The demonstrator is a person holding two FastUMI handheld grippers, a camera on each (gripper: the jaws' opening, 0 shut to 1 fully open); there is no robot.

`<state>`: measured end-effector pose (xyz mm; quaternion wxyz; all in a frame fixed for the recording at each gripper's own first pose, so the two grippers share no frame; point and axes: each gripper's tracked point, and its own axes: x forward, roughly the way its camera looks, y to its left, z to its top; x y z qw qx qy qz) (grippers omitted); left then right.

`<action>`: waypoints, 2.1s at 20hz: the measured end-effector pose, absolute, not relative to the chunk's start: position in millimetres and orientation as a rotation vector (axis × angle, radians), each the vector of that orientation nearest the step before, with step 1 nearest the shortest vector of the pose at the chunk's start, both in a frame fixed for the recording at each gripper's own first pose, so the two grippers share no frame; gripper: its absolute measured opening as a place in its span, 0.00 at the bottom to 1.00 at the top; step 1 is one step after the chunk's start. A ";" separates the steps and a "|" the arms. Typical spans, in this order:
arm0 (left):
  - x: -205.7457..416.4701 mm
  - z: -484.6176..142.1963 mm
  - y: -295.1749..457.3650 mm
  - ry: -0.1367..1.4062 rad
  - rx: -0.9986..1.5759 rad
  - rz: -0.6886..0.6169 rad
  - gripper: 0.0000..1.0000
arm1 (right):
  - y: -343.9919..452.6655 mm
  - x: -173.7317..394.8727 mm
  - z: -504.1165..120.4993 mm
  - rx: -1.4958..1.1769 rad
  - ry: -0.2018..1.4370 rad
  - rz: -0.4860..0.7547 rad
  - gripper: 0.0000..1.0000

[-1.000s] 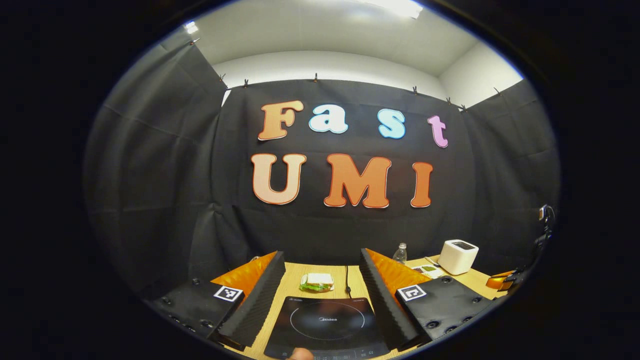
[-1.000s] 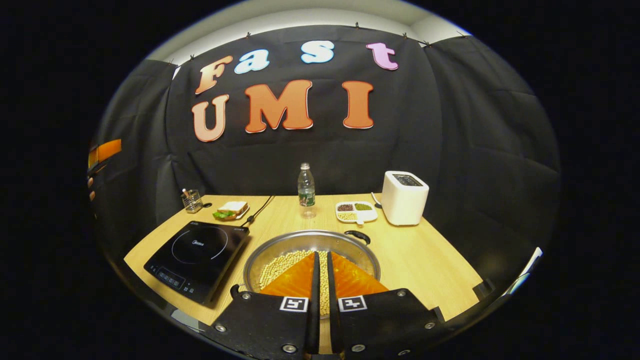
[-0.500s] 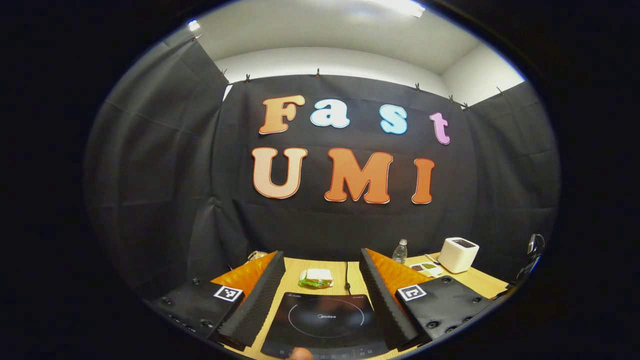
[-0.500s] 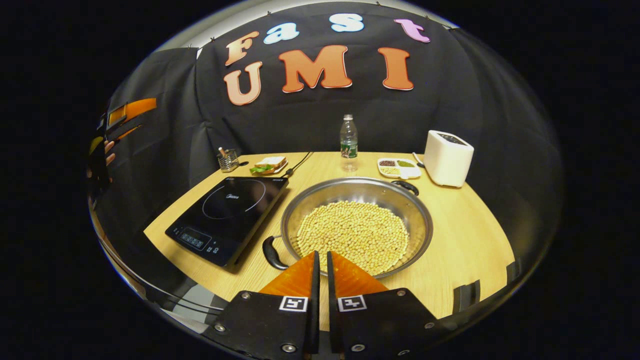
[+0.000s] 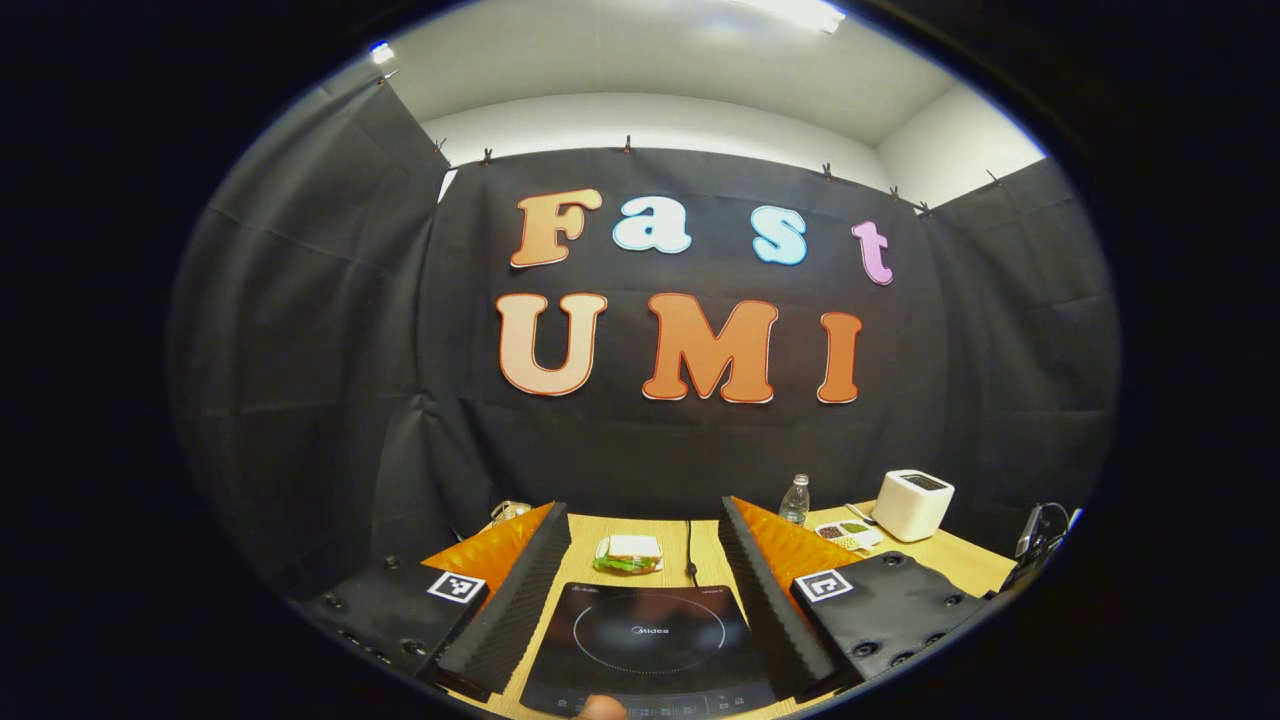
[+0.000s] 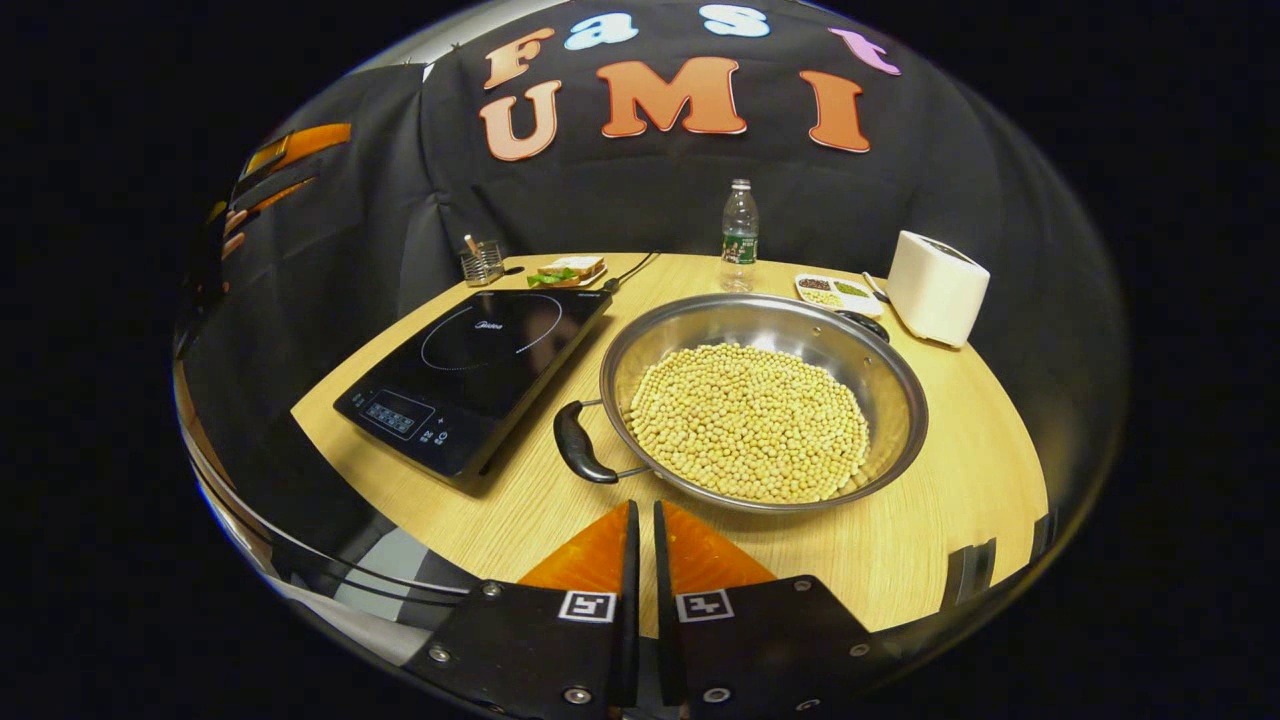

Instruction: First push the handle of the pot to place it horizontally, then grasp the pot with both hands and set it on the induction cooktop.

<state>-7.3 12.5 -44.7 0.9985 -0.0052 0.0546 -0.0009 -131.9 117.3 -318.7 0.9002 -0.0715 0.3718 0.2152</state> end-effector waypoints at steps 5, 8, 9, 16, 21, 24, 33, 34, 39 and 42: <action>-8.1 -47.1 14.2 0.119 -0.012 0.003 0.97 | 129.3 -132.7 -330.5 -0.168 0.792 0.451 0.08; -7.3 -46.3 14.6 0.121 -0.014 0.006 0.97 | 138.3 -131.9 -333.3 -0.182 0.793 0.466 0.08; -7.1 -47.3 14.4 0.122 -0.014 0.005 0.97 | 140.7 -130.7 -333.6 -0.189 0.793 0.469 0.08; -7.3 -47.6 17.2 0.129 -0.008 0.010 0.97 | 149.5 -126.7 -335.4 -0.167 0.811 0.481 0.08; -8.1 -49.8 19.5 0.135 0.003 0.015 0.97 | 161.0 -119.9 -333.3 -0.112 0.836 0.483 0.08; -7.7 -47.4 21.4 0.131 0.001 0.022 0.97 | 167.0 -119.4 -331.9 -0.095 0.843 0.485 0.08; -10.7 -45.3 28.5 0.121 0.006 0.027 0.97 | 182.5 -111.6 -327.2 -0.025 0.863 0.471 0.07; -11.7 -45.0 29.9 0.121 0.004 0.030 0.97 | 184.7 -112.3 -326.4 -0.014 0.861 0.467 0.07; -13.9 -46.2 36.4 0.121 -0.004 0.040 0.97 | 194.8 -107.5 -318.1 0.030 0.844 0.459 0.04; -14.7 -46.7 40.5 0.120 -0.010 0.047 0.97 | 196.6 -97.8 -317.3 0.029 0.825 0.441 0.02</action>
